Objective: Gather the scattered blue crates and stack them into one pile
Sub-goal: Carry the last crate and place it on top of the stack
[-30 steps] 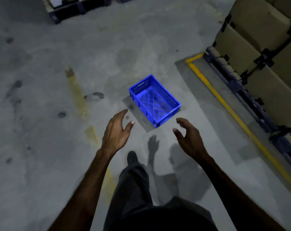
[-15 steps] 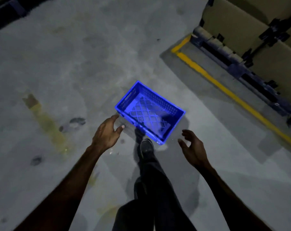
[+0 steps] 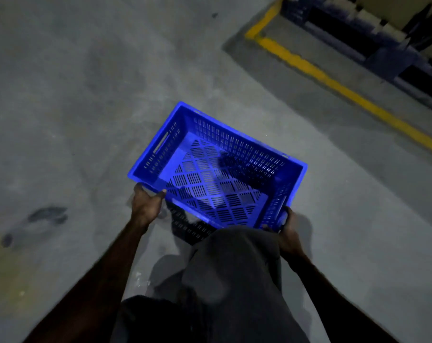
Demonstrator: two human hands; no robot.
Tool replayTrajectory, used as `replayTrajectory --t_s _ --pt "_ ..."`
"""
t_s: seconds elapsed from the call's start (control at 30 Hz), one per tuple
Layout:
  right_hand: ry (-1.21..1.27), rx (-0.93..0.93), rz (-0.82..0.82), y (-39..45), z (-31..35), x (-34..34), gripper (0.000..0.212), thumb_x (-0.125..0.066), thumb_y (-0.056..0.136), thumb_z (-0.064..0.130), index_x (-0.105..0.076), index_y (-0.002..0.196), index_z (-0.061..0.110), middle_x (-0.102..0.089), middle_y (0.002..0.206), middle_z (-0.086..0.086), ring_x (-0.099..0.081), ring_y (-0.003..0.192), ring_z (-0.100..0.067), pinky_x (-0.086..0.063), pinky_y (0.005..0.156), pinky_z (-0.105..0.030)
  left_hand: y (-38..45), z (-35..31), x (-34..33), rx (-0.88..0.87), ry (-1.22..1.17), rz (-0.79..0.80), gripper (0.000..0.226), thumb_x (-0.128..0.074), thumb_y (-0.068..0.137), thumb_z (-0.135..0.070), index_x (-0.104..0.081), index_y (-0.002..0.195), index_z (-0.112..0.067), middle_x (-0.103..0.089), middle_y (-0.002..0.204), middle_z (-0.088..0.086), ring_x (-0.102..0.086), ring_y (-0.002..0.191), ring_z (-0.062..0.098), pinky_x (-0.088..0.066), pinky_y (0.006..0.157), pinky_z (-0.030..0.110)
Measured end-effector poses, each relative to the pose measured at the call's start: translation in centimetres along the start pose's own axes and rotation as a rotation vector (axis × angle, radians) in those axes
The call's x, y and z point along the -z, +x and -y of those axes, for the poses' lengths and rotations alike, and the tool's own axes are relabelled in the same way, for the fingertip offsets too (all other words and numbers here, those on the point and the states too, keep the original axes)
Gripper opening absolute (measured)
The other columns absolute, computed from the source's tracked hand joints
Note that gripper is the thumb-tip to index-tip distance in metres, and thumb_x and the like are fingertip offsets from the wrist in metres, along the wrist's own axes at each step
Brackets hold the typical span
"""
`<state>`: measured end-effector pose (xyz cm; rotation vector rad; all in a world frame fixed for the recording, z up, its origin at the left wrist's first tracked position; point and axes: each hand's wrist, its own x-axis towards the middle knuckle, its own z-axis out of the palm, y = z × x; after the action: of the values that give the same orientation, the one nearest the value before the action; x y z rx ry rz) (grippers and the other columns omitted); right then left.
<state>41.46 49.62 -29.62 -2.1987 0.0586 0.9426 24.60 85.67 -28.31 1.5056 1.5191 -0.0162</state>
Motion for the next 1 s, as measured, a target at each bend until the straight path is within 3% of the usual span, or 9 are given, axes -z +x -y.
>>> replayTrajectory --t_s 0.1,0.17,0.23,0.3,0.43,0.53,0.67,0.77,1.0 --pt "-0.029 0.043 -0.104 1.1 0.4 -1.7 0.097 -0.068 0.083 0.037 -0.011 0.161 0.036 -0.068 0.123 -0.02 -0.069 0.099 -0.041 -0.055 0.082 -0.051 5.0 2.3 -3.1 0.06 -0.168 -0.01 0.077 -0.084 0.065 -0.044 -0.051 0.13 -0.021 -0.069 0.112 0.008 -0.073 0.093 0.037 -0.063 0.065 0.053" --pt "-0.074 0.119 -0.211 1.2 0.3 -2.1 0.093 -0.058 0.084 0.039 -0.006 0.161 0.039 -0.07 0.113 -0.024 -0.069 0.088 -0.046 -0.054 0.074 -0.051 6.2 2.1 -4.6 0.096 -0.311 -0.049 0.049 -0.077 0.077 -0.017 -0.061 0.123 -0.007 -0.071 0.103 0.014 -0.07 0.075 0.033 -0.058 0.046 0.036" --pt "-0.058 0.118 -0.239 1.0 0.9 -1.9 0.097 -0.055 0.08 0.041 -0.007 0.163 0.028 -0.066 0.122 -0.026 -0.067 0.097 -0.05 -0.054 0.078 -0.053 5.9 1.1 -5.2 0.135 -0.376 -0.063 0.037 -0.064 0.081 0.002 -0.062 0.118 0.0 -0.068 0.097 0.022 -0.062 0.06 0.028 -0.048 0.036 0.025" --pt "-0.071 0.056 -0.254 0.1 1.9 -1.2 0.095 -0.053 0.076 0.041 -0.018 0.161 0.017 -0.062 0.132 -0.024 -0.063 0.109 -0.05 -0.049 0.086 -0.05 4.2 0.3 -4.8 0.157 -0.409 -0.054 0.033 -0.061 0.079 0.004 -0.063 0.111 -0.006 -0.067 0.092 0.022 -0.06 0.049 0.022 -0.044 0.034 0.022" --pt "-0.118 -0.003 -0.245 -3.3 4.7 3.0 0.073 -0.052 0.073 0.042 -0.051 0.138 0.008 -0.069 0.117 -0.022 -0.065 0.106 -0.046 -0.047 0.082 -0.044 -1.5 -2.6 -1.6 0.176 -0.486 -0.05 0.037 -0.057 0.081 0.009 -0.061 0.114 -0.008 -0.063 0.089 0.017 -0.059 0.045 0.017 -0.046 0.035 0.022" --pt "-0.09 -0.002 -0.237 -7.7 7.1 7.4 0.074 -0.053 0.075 0.046 -0.05 0.141 0.013 -0.069 0.121 -0.02 -0.065 0.107 -0.045 -0.047 0.087 -0.046 -7.1 -5.8 1.6 0.165 -0.526 -0.034 0.043 -0.056 0.08 0.009 -0.059 0.12 -0.007 -0.066 0.092 0.015 -0.062 0.061 0.025 -0.054 0.04 0.029" --pt "0.001 0.006 -0.263 -15.0 10.4 12.9 0.065 -0.052 0.078 0.036 -0.049 0.14 0.017 -0.068 0.121 -0.014 -0.064 0.108 -0.042 -0.049 0.089 -0.046 -15.2 -10.1 5.5 0.156 -0.546 -0.054 0.041 -0.06 0.078 0.005 -0.059 0.117 -0.008 -0.066 0.087 0.012 -0.062 0.056 0.022 -0.054 0.054 0.037" --pt "0.086 0.039 -0.268 -21.6 12.4 17.2 0.054 -0.056 0.085 0.019 -0.051 0.138 0.02 -0.066 0.118 -0.002 -0.065 0.109 -0.036 -0.053 0.092 -0.047 -22.8 -13.0 8.9 0.127 -0.566 -0.053 0.037 -0.06 0.077 0.005 -0.059 0.111 -0.011 -0.065 0.086 0.015 -0.06 0.049 0.02 -0.054 0.046 0.033" --pt "0.249 0.179 -0.3 -40.9 15.3 28.4 0.063 -0.053 0.07 0.019 -0.058 0.133 0.018 -0.07 0.12 -0.003 -0.067 0.104 -0.026 -0.057 0.09 -0.048 -43.6 -18.2 17.5 0.108 -0.667 -0.04 0.055 -0.064 0.076 0.002 -0.054 0.13 -0.003 -0.065 0.086 0.01 -0.061 0.058 0.021 -0.058 0.043 0.038"
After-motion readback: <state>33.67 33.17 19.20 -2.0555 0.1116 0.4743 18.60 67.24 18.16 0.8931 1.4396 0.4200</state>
